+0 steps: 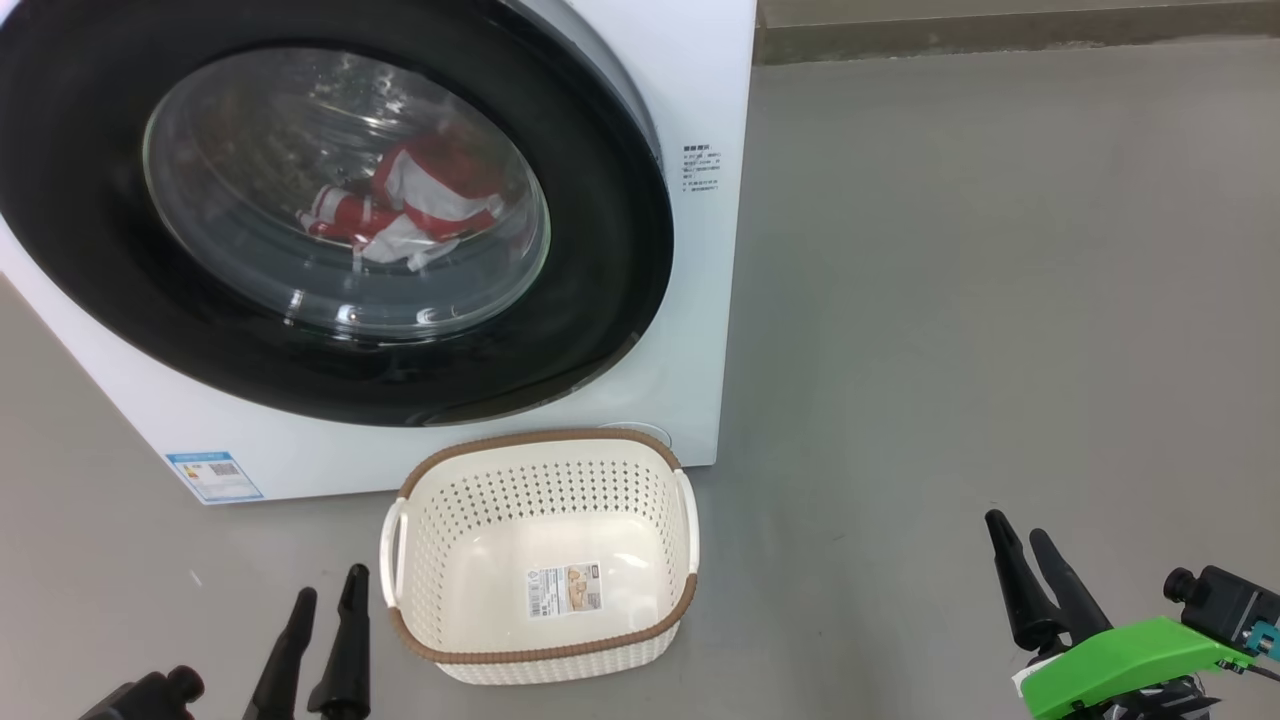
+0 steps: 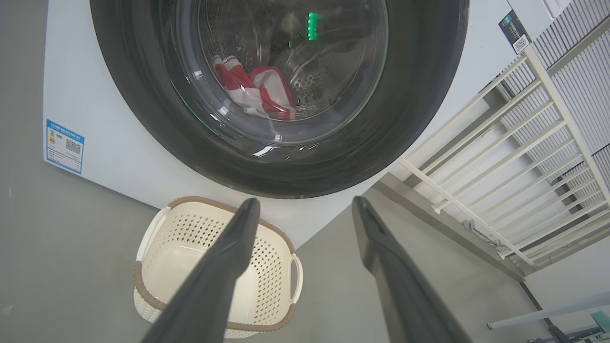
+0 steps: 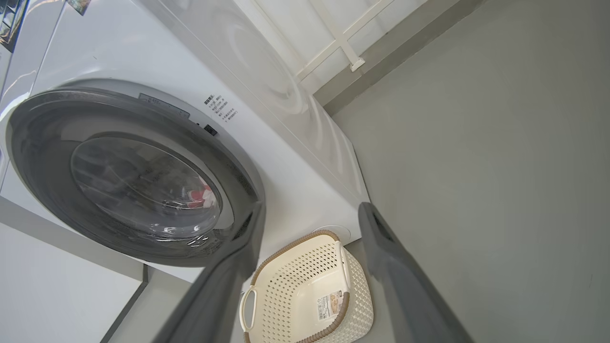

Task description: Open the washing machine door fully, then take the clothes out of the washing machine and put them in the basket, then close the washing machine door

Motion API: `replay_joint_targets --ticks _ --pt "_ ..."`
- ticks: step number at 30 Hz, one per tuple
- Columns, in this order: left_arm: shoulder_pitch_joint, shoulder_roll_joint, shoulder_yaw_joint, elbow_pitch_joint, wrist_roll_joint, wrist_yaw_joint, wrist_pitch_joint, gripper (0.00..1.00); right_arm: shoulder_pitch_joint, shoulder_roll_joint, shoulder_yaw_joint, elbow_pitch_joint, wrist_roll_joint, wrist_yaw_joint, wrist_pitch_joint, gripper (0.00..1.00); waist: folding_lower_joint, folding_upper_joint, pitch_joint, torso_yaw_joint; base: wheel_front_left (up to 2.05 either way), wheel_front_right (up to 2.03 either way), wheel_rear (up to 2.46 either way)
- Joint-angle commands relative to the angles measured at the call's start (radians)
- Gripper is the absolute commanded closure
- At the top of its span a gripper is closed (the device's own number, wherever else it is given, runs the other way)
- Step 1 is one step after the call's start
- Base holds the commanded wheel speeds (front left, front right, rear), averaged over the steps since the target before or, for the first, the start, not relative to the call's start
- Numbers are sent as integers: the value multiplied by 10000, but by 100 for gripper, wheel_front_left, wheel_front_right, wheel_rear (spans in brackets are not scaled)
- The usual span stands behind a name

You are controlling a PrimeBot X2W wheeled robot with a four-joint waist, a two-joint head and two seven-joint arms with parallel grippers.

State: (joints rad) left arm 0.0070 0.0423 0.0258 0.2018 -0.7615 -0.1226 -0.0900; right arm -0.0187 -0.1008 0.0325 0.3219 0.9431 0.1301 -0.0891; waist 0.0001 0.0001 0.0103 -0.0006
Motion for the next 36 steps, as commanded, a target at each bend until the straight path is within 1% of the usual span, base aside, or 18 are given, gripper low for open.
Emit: replay_joint_targets --ticks 1,18,36 --pt "-62 168 173 -338 493 -41 -164 0 -202 -161 125 -295 -461 3 -172 0 -1 -1 3 -4 0 0 0" --pt "-4 186 192 -593 2610 -36 -634 0 -145 -131 125 -446 -2444 4 -642 0 -1 -1 69 -44 0 0 0" --pt "70 187 259 -679 4735 -54 -1161 0 -71 -218 280 -477 -4244 5 -1170 0 -1 -1 110 -52 0 0 0"
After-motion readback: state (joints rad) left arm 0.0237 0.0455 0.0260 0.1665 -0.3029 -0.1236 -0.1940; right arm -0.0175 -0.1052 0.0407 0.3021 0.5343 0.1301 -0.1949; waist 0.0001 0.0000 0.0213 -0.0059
